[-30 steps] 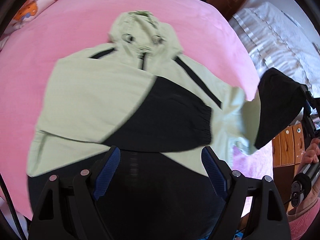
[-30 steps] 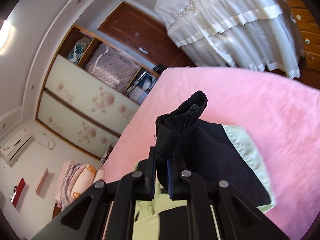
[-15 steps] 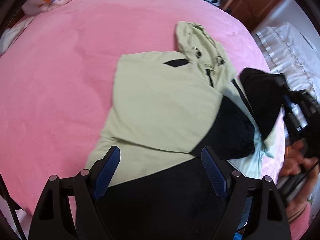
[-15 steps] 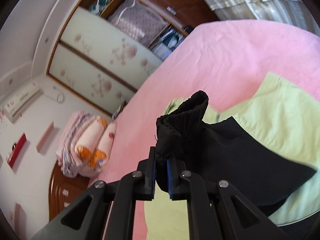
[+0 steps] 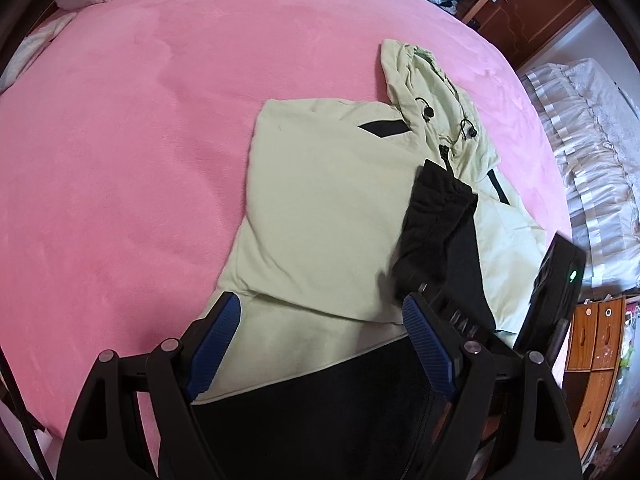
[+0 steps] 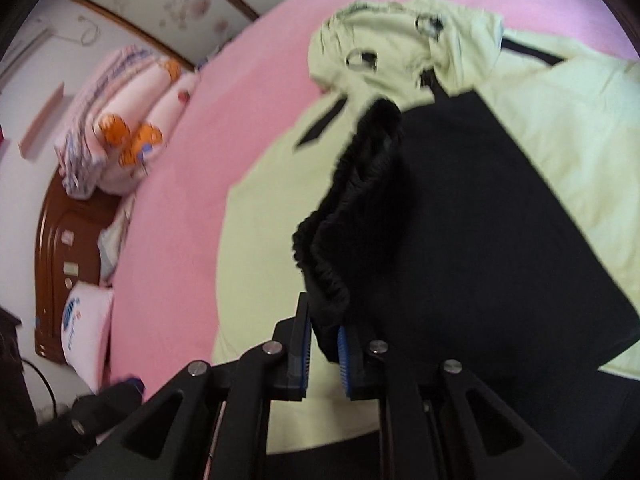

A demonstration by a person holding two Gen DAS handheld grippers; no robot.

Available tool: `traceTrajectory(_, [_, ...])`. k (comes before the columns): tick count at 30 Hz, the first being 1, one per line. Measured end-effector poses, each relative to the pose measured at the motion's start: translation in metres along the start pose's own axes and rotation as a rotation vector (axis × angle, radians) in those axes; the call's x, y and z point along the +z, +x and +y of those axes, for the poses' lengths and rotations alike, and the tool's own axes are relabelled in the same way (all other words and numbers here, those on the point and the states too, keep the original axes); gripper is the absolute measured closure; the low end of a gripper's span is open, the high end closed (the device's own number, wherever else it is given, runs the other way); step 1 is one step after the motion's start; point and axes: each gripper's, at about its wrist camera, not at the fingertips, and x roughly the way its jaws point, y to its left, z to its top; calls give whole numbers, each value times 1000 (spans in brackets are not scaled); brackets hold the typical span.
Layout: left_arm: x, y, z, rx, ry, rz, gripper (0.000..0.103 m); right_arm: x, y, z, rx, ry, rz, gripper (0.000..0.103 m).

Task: Fold large clothes

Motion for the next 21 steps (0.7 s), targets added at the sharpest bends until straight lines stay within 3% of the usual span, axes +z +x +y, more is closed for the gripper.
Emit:
traceTrajectory(2, [2, 5, -4, -4, 15, 9, 21, -5, 4, -8, 1, 19, 35, 87])
traceTrajectory(6, [7, 21, -19, -21, 61, 57, 21, -17, -5, -28, 26, 78, 44, 72])
traceTrajectory(11, [1, 49, -55, -1, 178, 109, 21, -27, -29, -53, 24, 90, 16, 72])
traceTrajectory(15, [-5, 76, -87, 61, 267, 116, 21, -29, -55, -76, -11, 81, 0, 72])
traceTrajectory(18, [-2, 96, -96, 117, 267, 124, 21, -32, -75, -94, -38, 68, -13, 72])
traceTrajectory(21, [4, 112, -92, 152, 174, 142, 21, -35, -92, -113, -62, 67, -16, 72])
